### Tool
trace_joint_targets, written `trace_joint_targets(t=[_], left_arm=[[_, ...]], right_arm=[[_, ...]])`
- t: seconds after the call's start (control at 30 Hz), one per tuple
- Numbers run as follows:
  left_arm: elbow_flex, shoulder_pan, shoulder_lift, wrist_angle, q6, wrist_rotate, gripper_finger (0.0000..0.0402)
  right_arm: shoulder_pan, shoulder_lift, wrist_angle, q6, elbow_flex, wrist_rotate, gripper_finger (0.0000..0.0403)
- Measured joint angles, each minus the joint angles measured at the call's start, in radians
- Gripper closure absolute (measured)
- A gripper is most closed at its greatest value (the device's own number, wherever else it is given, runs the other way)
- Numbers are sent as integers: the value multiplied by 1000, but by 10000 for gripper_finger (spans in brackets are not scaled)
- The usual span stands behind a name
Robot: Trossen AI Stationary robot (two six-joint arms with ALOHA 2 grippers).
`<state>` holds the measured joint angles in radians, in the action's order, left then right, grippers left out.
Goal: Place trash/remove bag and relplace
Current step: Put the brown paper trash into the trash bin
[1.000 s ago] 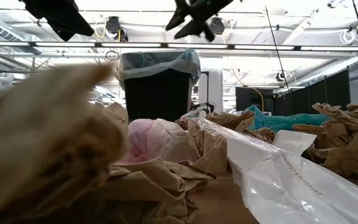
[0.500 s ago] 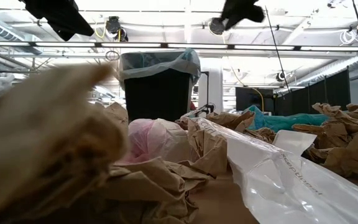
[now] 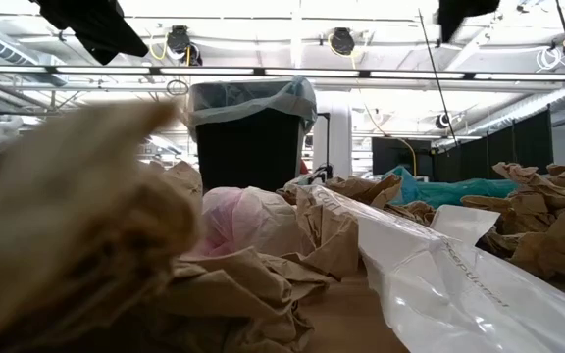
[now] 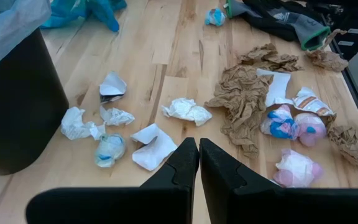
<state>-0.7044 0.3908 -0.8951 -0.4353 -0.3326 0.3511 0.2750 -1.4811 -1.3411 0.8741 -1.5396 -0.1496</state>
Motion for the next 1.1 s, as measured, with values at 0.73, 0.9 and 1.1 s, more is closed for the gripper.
trace_joint_targets(t=[0.73, 0.9, 1.1], left_arm=[[0, 0, 0, -1, -1, -56, 379], [0, 0, 0, -1, -2, -113, 379], [0, 0, 0, -1, -2, -120, 379]], right_arm=[[277, -204, 511, 375, 335, 75, 221], [277, -255, 552, 395, 334, 92, 174], [277, -326, 569, 374, 334, 100, 129]])
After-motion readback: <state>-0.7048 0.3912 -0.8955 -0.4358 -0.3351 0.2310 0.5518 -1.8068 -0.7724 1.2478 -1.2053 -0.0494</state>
